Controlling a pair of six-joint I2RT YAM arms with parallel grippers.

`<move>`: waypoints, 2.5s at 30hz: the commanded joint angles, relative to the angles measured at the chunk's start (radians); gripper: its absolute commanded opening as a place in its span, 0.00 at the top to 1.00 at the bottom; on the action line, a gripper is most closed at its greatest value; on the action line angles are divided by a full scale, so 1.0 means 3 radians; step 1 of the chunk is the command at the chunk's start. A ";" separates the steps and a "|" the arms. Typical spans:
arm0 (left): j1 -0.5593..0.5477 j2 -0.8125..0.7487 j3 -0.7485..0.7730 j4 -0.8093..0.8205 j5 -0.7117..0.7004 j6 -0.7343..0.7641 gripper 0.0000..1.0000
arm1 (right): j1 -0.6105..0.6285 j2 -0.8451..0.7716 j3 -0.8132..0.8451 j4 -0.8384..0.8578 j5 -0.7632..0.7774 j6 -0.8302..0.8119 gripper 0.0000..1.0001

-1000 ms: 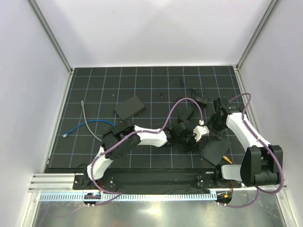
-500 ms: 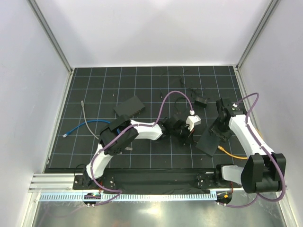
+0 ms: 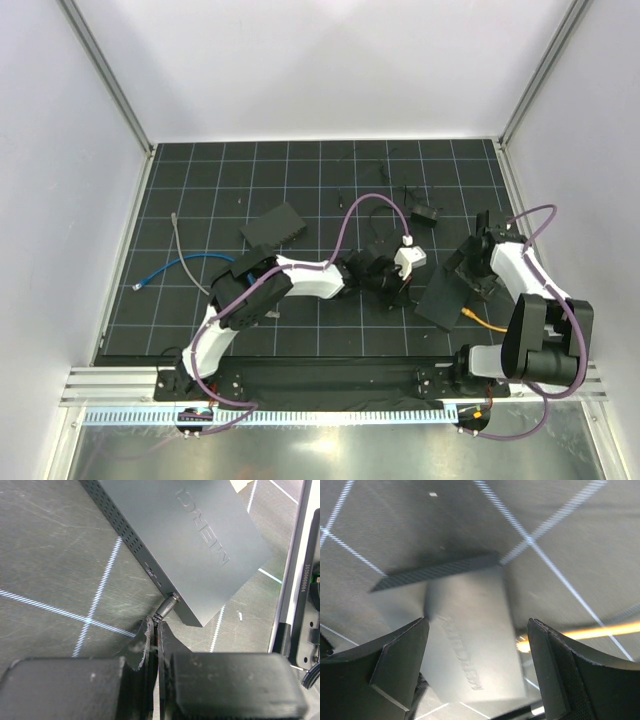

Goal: Pull the plug from the switch port

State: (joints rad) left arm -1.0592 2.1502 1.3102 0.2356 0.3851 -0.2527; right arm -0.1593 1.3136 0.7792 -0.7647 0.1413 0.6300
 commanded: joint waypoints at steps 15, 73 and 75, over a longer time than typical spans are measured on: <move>-0.0289 0.0042 0.0255 -0.0131 0.0041 0.0086 1.00 | 0.0004 0.0775 0.0516 0.0531 -0.0911 -0.0494 0.13; -0.0315 0.0047 0.0245 -0.0105 -0.0103 0.0050 1.00 | 0.1037 -0.0027 -0.0388 -0.0309 0.0209 0.0451 0.99; -0.0315 0.0063 0.0276 -0.0125 -0.0082 0.0045 1.00 | 0.1047 -0.0002 -0.0404 -0.0253 0.0163 0.0426 0.99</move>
State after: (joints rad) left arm -1.1500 2.1681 1.3689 0.1669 0.3668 -0.2535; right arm 0.1478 1.2613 0.7044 -0.8246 0.0620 0.7597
